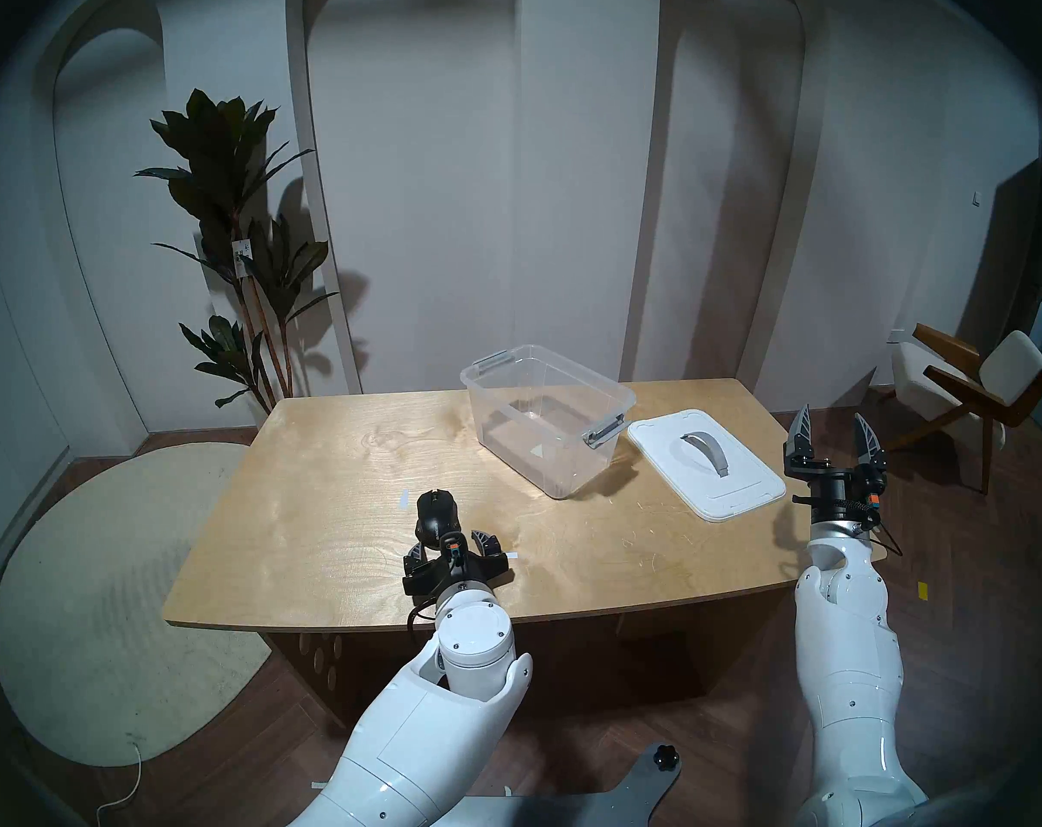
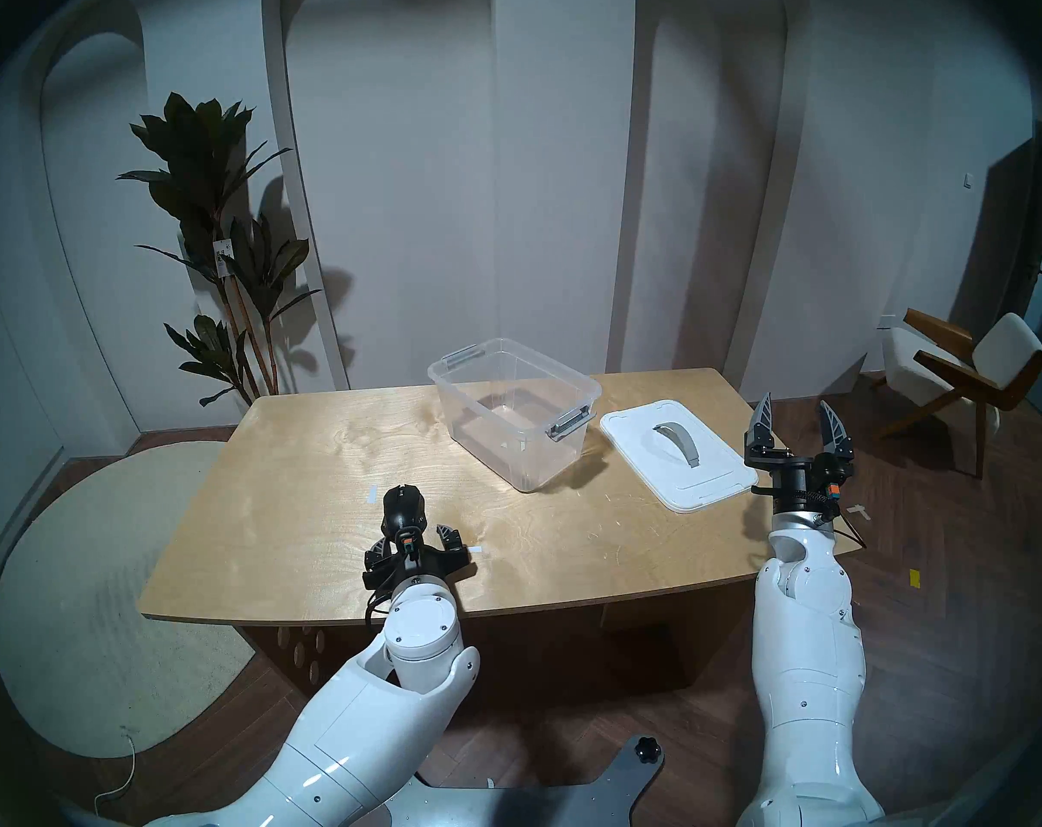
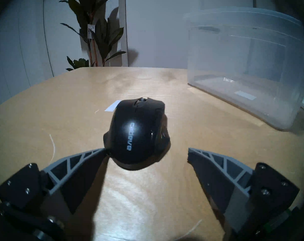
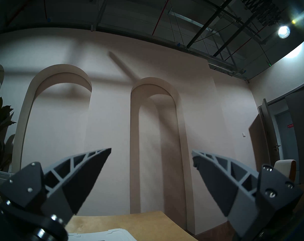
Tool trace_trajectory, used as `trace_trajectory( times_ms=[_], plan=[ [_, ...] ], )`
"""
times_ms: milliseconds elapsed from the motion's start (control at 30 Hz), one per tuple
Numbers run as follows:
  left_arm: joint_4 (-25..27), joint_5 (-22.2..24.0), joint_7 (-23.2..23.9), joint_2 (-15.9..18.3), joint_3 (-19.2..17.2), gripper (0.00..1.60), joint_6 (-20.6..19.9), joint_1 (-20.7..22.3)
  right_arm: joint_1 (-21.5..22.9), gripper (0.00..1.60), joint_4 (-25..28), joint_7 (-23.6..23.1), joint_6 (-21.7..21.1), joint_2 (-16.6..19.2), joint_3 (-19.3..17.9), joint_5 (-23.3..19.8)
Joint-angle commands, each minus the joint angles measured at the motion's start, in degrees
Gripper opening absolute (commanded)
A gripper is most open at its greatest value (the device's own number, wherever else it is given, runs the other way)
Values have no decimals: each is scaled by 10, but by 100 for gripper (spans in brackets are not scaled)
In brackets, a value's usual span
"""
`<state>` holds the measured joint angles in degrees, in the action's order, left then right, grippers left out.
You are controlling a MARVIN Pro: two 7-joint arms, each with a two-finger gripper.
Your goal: Open a storage container and put mouse inside
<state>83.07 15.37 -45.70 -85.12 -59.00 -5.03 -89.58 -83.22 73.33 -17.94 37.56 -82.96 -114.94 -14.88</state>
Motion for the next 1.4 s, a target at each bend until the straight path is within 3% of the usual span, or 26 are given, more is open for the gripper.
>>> trace_trajectory(
  times_ms=[0, 200, 433, 500, 600, 733, 933, 1133, 1367],
  plan=[
    [-1, -38, -10, 20, 5, 160, 21, 17, 6, 160, 13, 3, 4, 1, -2, 1],
    [-25, -40, -15, 37, -8, 160, 28, 16, 6, 160, 13, 2, 4, 1, -2, 1],
    [-76, -25, 5, 25, -19, 160, 66, 43, 6, 160, 13, 4, 4, 1, -1, 2],
    [-72, -22, 24, 32, -16, 160, 72, 47, 6, 160, 13, 4, 4, 2, -1, 2],
    [-50, -20, 66, 71, 8, 160, 82, 51, 6, 160, 13, 4, 5, 2, 0, 1],
    [-25, -45, 110, 107, 8, 160, 55, 47, 6, 160, 12, 4, 5, 3, 0, 1],
    [11, -54, 125, 145, -21, 160, 14, 30, 6, 160, 11, 5, 5, 3, 1, 0],
    [61, -7, 150, 169, -57, 160, -46, 10, 6, 160, 12, 5, 5, 3, 1, 0],
    [117, 31, 217, 194, -59, 160, -100, 8, 5, 160, 12, 6, 5, 4, 1, 0]
  ],
)
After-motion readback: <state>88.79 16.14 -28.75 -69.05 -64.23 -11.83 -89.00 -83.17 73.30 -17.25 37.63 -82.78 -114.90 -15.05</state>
